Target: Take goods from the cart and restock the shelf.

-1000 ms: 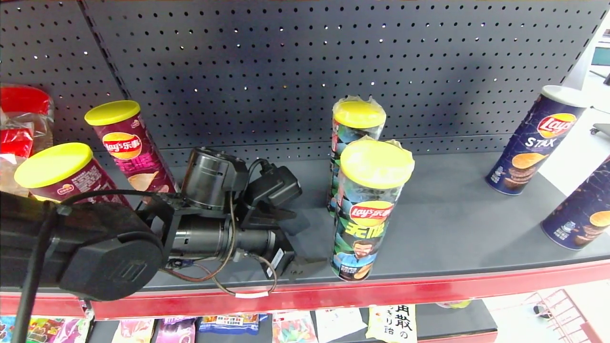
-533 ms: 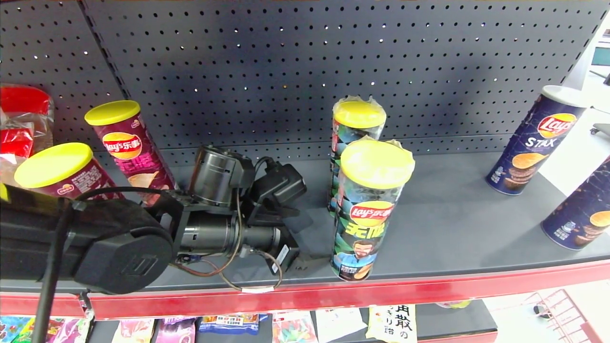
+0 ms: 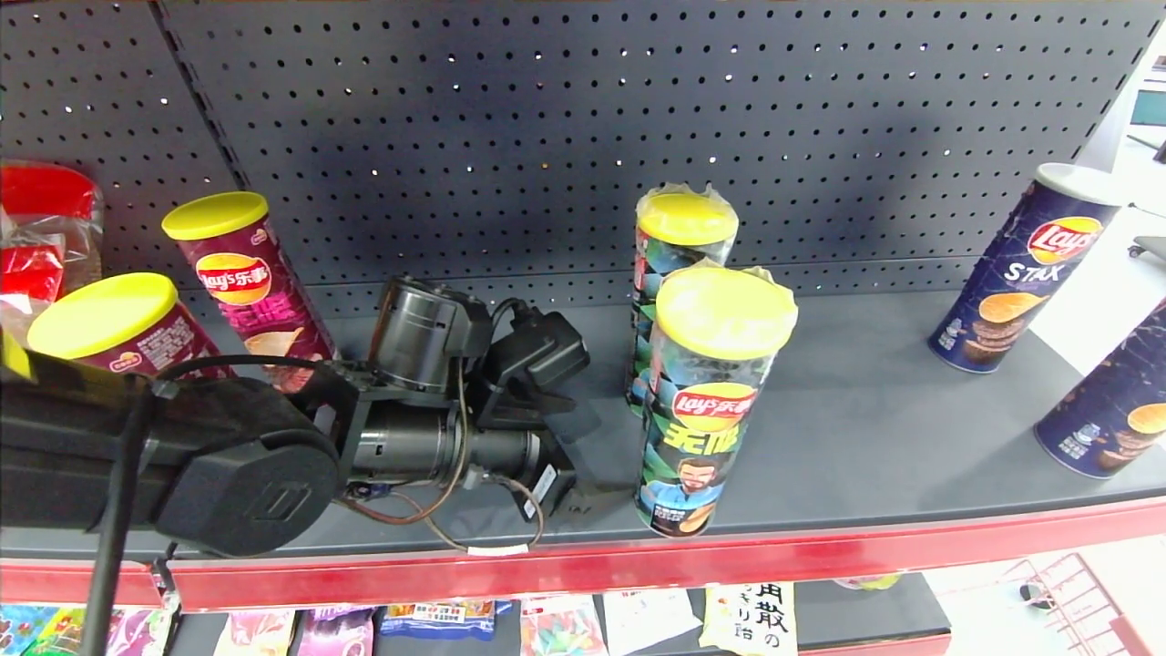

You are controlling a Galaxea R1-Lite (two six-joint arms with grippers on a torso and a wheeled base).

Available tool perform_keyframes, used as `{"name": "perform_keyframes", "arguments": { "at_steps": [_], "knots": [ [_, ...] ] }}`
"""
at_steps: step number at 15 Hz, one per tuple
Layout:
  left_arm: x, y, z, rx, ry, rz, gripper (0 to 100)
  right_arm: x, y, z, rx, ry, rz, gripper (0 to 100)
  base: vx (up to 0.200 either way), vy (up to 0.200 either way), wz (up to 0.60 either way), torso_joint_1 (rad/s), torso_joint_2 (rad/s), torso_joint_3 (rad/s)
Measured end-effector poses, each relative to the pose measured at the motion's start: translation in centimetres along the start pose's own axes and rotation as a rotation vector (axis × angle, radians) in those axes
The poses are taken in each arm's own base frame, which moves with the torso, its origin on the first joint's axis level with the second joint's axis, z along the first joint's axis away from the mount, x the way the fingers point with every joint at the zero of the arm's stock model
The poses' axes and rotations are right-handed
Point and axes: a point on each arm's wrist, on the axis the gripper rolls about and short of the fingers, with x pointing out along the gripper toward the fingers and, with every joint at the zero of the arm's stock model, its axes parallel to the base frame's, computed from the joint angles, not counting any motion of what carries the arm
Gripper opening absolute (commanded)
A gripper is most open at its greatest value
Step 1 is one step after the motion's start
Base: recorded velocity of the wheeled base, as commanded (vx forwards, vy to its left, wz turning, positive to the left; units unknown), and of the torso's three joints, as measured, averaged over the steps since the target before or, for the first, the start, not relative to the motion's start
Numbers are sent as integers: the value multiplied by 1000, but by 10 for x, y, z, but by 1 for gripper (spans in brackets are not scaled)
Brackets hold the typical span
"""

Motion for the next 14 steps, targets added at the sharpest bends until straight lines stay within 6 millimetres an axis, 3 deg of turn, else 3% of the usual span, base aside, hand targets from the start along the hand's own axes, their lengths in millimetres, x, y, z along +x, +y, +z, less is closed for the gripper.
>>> {"name": "perform_keyframes", "arguments": {
  "at_steps": [6,9,14],
  "knots": [
    [-11,-4,-5,-7,8,2,100,0,0,0,-1,0,0,100,0,0,0,0,0,0],
    [-39,-15,-12,-24,1,8,100,0,0,0,-1,0,0,100,0,0,0,0,0,0],
    [-104,-47,-34,-12,-44,12,100,0,0,0,-1,0,0,100,0,0,0,0,0,0]
  ]
}}
